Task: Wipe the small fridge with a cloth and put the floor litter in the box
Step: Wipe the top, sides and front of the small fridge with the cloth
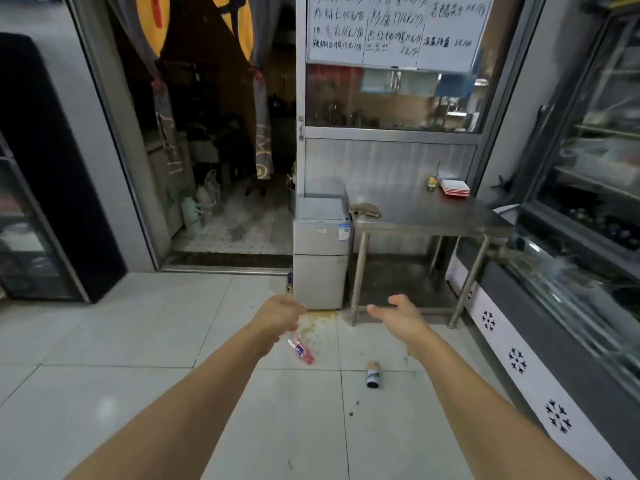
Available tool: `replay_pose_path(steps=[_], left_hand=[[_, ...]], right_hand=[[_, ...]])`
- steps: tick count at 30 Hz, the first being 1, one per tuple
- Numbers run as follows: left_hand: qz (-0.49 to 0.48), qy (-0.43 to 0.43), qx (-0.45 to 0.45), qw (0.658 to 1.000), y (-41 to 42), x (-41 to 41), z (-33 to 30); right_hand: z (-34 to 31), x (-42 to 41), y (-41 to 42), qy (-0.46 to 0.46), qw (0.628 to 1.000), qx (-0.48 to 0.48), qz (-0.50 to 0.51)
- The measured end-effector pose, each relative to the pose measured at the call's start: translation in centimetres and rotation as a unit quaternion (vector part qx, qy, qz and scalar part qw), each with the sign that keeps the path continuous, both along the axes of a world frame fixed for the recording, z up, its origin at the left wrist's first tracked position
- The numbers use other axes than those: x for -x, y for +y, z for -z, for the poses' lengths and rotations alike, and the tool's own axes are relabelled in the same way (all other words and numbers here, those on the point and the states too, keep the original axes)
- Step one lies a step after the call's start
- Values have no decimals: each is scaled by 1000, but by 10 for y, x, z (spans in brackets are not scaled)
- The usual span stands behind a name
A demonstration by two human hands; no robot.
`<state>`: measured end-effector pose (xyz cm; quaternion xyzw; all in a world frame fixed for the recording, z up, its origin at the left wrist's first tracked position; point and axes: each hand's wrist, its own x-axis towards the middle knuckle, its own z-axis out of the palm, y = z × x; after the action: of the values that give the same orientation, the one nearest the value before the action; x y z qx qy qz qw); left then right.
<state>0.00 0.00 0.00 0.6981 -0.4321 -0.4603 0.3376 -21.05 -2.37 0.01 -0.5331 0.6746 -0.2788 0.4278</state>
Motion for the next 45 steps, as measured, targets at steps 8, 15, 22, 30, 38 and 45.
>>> replay_pose_path(steps=[8,15,22,30,38,45], left_hand=[[-1,-6,-3,1000,-156,0,-8],[-6,-2,-3,1000,-295,-27,2],[41,-4,-14,999,-465,-57,17],[79,-12,-45,996,-621,-51,30],[69,-31,-60,995,-764,-31,62],[77,-57,-91,991,-859,-15,103]], right_hand=[[1,-1,-179,-1,1000,4,-2],[10,-29,-317,12,1000,-7,-6],[19,-54,-460,31,999,-28,33],[40,-50,-593,46,995,-55,68],[95,-38,-759,119,992,-22,36],[150,-26,-875,279,960,12,-4]])
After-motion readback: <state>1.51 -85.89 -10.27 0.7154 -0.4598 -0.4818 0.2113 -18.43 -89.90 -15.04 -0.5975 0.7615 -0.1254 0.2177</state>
